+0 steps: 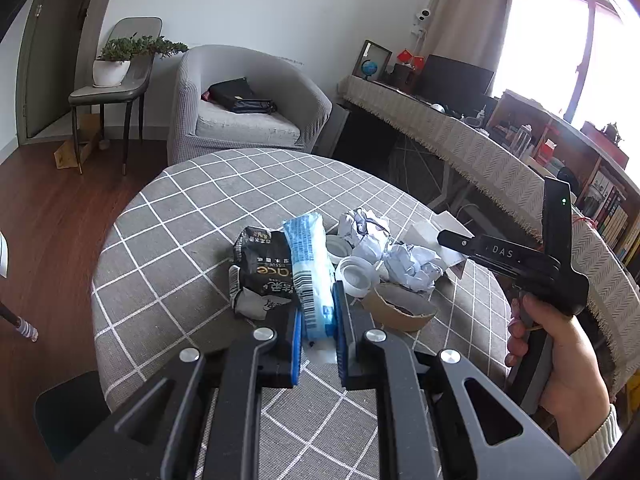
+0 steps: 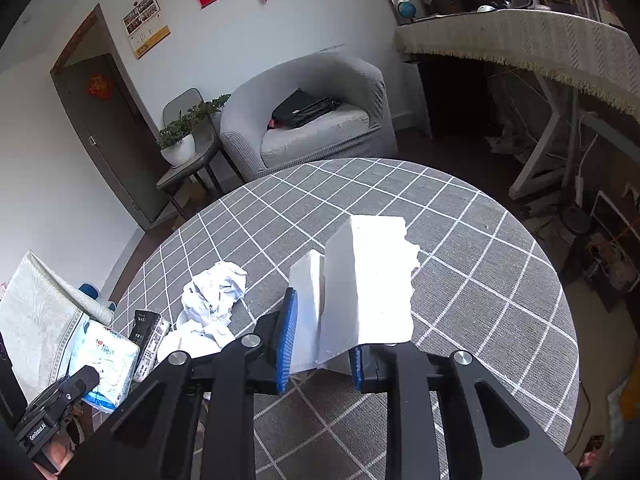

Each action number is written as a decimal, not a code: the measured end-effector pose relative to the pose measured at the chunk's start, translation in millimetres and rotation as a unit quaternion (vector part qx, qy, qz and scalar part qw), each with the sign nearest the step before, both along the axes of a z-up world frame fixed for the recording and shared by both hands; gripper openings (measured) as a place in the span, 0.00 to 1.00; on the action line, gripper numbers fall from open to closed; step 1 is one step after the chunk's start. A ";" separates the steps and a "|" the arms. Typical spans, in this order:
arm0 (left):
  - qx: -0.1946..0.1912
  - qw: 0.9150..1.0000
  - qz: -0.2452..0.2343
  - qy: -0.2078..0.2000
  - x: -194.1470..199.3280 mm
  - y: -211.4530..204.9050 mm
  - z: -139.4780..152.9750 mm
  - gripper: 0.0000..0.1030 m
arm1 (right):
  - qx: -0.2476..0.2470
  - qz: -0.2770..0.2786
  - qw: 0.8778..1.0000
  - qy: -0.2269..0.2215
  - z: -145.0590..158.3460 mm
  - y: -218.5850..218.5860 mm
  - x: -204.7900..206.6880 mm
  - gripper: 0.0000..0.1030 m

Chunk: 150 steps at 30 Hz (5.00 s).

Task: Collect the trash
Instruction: 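Lift the tube and SanDisk packaging off the table with both tools, then carry both items over the teal bin and open the left tool, then open the right tool to drop the SanDisk packaging into the bin, then raise both tools from the bin back toward the table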

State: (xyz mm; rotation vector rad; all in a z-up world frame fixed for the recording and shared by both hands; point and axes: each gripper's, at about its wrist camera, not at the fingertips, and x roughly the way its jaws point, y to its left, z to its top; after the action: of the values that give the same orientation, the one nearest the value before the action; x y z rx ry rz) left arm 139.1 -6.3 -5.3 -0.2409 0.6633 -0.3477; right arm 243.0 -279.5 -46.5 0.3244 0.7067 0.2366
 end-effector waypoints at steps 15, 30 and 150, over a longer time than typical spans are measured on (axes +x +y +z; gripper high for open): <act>0.008 1.000 0.000 0.001 -2.5 5.4 4.9 0.14 | -0.022 0.030 0.999 -0.022 15.1 19.2 -3.9 0.02; 0.005 1.000 0.001 -0.006 -32.9 11.9 12.6 0.14 | -0.046 0.037 0.996 -0.061 41.0 25.0 -49.0 0.00; 0.043 0.988 0.128 0.069 -136.7 294.3 -30.7 0.35 | -0.173 0.387 0.891 0.166 -136.4 463.2 -141.0 0.52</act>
State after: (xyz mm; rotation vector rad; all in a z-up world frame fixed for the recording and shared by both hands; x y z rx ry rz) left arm 2.4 288.0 -36.0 -0.2653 0.7729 -0.0554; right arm 102.0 183.7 -183.0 -0.2889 1.1815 0.8155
